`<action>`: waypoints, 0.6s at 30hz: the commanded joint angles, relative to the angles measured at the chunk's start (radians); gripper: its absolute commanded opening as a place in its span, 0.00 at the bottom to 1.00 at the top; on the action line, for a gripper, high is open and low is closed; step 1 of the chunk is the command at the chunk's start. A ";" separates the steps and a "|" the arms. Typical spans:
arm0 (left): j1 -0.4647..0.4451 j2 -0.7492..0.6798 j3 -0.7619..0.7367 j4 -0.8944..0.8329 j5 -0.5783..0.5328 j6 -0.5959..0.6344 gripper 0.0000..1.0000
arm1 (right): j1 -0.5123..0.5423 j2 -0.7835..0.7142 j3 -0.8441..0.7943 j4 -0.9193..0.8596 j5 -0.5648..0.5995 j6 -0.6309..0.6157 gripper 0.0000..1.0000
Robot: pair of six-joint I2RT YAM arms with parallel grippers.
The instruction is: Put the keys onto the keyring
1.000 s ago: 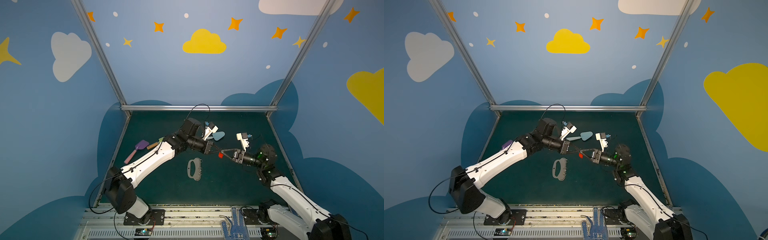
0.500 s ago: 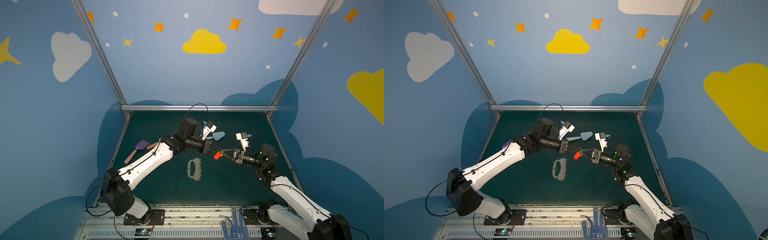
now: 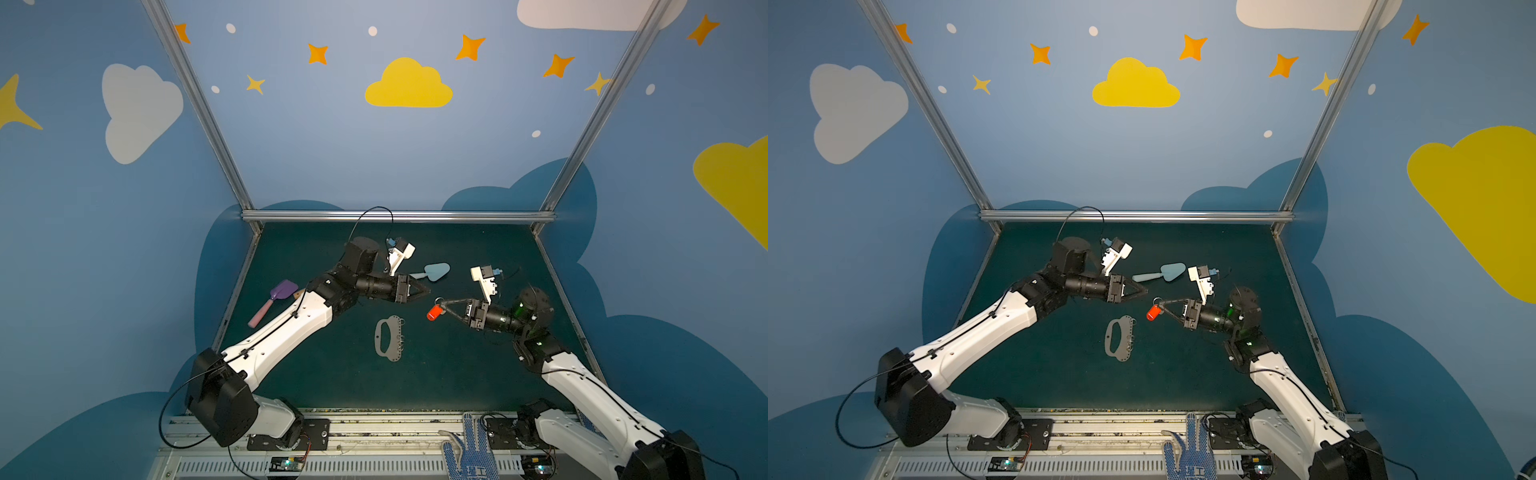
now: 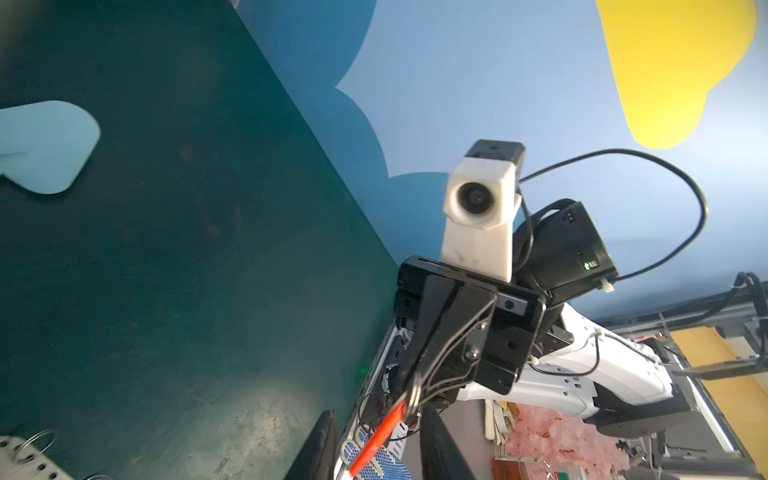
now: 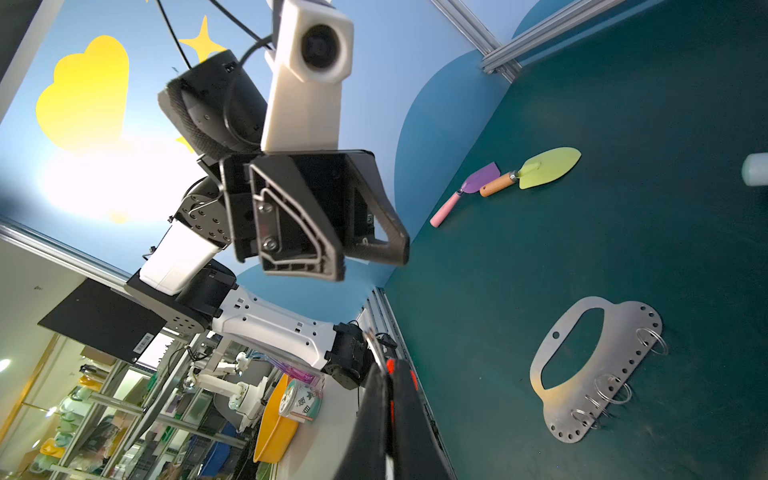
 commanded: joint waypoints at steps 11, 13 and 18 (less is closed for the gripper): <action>0.021 -0.007 -0.047 -0.147 -0.292 -0.100 0.42 | 0.016 -0.023 0.164 -0.428 0.183 -0.357 0.00; 0.030 0.027 -0.048 -0.216 -0.368 -0.132 0.43 | 0.041 -0.020 0.198 -0.548 0.327 -0.441 0.00; 0.049 0.111 -0.093 -0.232 -0.340 -0.172 0.41 | 0.135 -0.031 0.198 -0.655 0.637 -0.525 0.00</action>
